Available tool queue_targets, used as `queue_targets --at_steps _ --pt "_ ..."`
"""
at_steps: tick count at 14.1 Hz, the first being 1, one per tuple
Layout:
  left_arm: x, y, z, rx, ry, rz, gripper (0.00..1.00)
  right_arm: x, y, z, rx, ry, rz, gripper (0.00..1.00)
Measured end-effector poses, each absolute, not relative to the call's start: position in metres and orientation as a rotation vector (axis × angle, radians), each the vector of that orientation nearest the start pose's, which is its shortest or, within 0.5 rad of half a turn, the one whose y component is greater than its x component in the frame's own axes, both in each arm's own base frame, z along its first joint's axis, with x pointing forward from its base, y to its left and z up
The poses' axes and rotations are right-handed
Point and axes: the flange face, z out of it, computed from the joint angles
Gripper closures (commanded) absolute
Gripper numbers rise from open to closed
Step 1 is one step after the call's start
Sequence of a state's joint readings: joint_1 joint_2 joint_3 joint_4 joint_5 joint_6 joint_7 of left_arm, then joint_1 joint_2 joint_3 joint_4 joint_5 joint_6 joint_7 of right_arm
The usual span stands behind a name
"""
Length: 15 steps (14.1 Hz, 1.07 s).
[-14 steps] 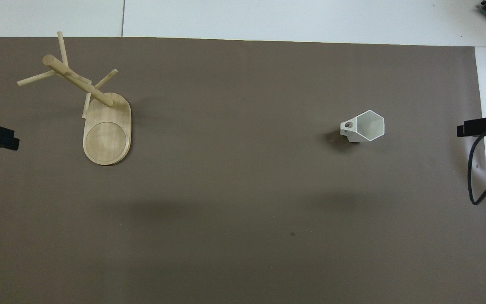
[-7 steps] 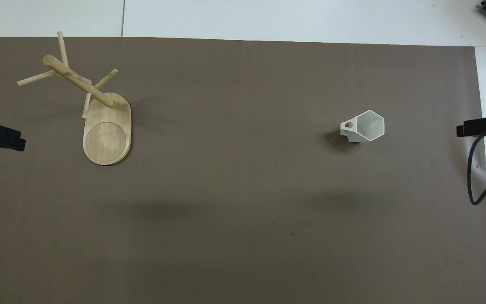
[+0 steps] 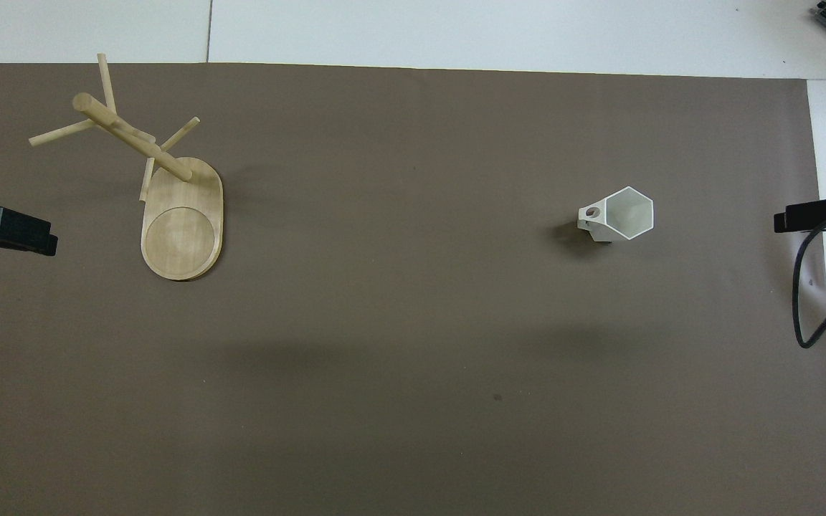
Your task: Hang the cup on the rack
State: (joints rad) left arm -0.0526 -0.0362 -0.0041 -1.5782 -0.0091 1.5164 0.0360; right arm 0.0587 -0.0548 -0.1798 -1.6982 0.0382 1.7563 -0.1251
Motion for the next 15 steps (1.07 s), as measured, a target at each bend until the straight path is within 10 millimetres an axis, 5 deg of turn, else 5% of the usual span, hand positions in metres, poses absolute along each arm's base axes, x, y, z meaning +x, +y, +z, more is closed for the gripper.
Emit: queue_targets --at_steps 15 --pt "0.5363 -0.0318 0.635 -3.15 0.12 0.049 0.0 0.5524 -0.07 0.6099 -3.164 -0.016 -0.212 0.0"
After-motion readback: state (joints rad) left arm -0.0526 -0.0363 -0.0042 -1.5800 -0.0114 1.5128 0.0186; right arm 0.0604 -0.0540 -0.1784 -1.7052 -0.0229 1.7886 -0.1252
